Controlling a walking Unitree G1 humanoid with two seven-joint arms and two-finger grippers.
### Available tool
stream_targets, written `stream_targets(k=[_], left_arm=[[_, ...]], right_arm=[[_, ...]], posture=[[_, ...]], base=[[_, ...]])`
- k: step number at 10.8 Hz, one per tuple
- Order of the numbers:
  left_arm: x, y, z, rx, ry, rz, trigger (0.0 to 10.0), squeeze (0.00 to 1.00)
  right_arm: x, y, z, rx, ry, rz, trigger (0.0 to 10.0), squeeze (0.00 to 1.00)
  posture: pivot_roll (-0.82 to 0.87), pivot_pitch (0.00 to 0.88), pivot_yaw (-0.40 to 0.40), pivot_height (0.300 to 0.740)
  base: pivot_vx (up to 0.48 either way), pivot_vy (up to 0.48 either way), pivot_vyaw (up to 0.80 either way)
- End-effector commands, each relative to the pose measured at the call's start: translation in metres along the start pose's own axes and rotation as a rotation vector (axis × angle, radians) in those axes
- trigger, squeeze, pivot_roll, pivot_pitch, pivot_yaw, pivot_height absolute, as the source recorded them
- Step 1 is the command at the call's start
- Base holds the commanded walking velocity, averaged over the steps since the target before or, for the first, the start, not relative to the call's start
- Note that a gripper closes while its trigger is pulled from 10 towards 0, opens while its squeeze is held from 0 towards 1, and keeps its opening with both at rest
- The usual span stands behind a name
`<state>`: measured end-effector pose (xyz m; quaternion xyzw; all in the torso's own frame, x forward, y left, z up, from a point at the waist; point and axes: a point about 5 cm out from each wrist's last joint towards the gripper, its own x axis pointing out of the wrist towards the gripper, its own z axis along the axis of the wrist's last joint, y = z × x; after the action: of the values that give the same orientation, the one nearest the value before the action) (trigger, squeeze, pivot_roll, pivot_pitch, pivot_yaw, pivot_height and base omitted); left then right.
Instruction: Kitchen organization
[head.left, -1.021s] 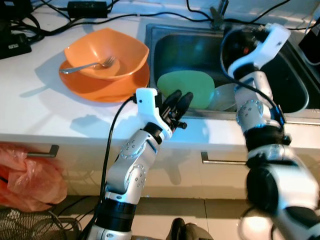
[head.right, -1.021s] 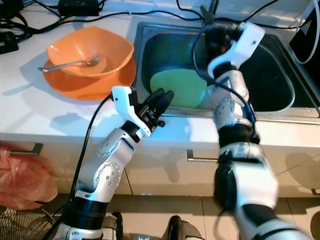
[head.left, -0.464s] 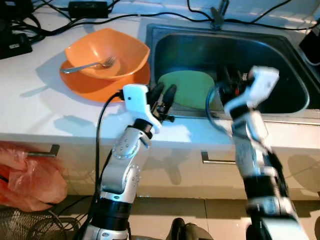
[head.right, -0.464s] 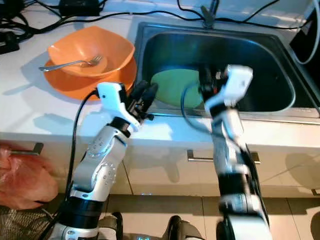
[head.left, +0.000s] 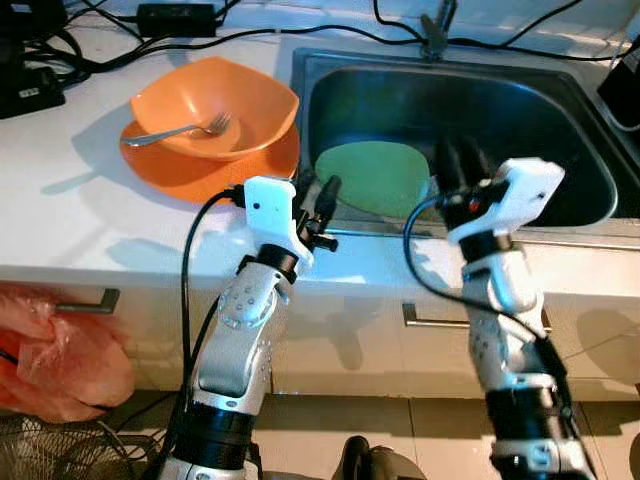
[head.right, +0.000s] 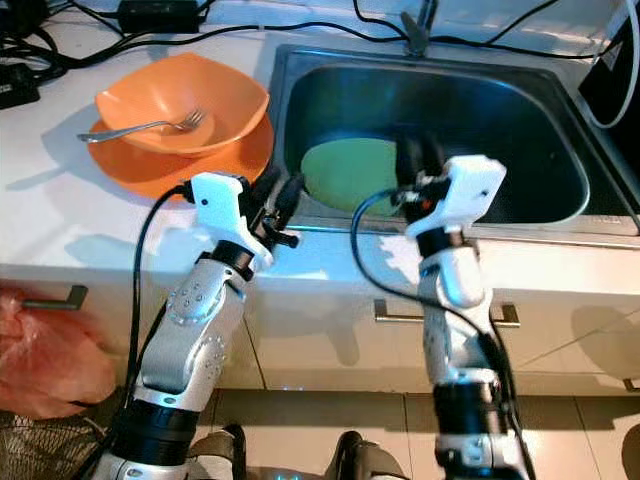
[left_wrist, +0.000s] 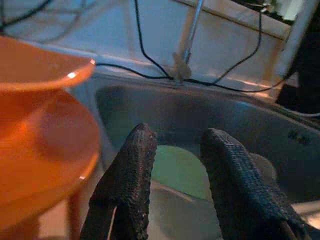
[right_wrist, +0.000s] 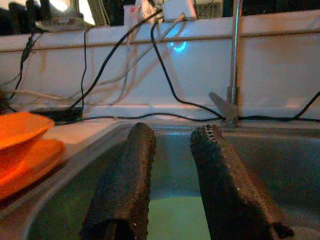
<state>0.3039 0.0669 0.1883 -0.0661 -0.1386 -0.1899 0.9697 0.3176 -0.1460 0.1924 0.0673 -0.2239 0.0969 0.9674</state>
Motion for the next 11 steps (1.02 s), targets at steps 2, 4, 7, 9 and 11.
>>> stream_targets(k=[2,4,7,9,11], left_arm=[[-0.004,0.002,-0.002,0.039,-0.018,0.03,10.0,0.0],[-0.006,0.005,-0.001,0.071,-0.017,0.05,10.0,0.0],[-0.006,0.008,0.004,0.112,-0.045,0.095,10.0,0.0],[-0.009,0.012,0.003,0.138,-0.065,0.127,10.0,0.0],[-0.011,0.014,0.001,0.172,-0.063,0.133,10.0,0.0]], right_arm=[[-0.013,0.005,-0.005,-0.031,0.007,-0.002,10.0,0.0],[-0.02,0.011,-0.014,-0.017,0.04,-0.009,10.0,0.0],[-0.022,0.01,-0.017,-0.019,0.044,-0.013,10.0,0.0],[-0.029,0.003,-0.023,-0.048,0.061,-0.033,10.0,0.0],[-0.035,0.0,-0.031,-0.058,0.092,-0.045,10.0,0.0]], posture=[[0.16,0.192,-0.066,0.74],[0.17,0.198,-0.066,0.74],[0.17,0.203,-0.069,0.74],[0.16,0.206,-0.069,0.74],[0.17,0.206,-0.07,0.74]], base=[[0.0,0.0,0.0],[0.0,0.0,0.0],[0.0,0.0,0.0],[0.0,0.0,0.0],[0.0,0.0,0.0]])
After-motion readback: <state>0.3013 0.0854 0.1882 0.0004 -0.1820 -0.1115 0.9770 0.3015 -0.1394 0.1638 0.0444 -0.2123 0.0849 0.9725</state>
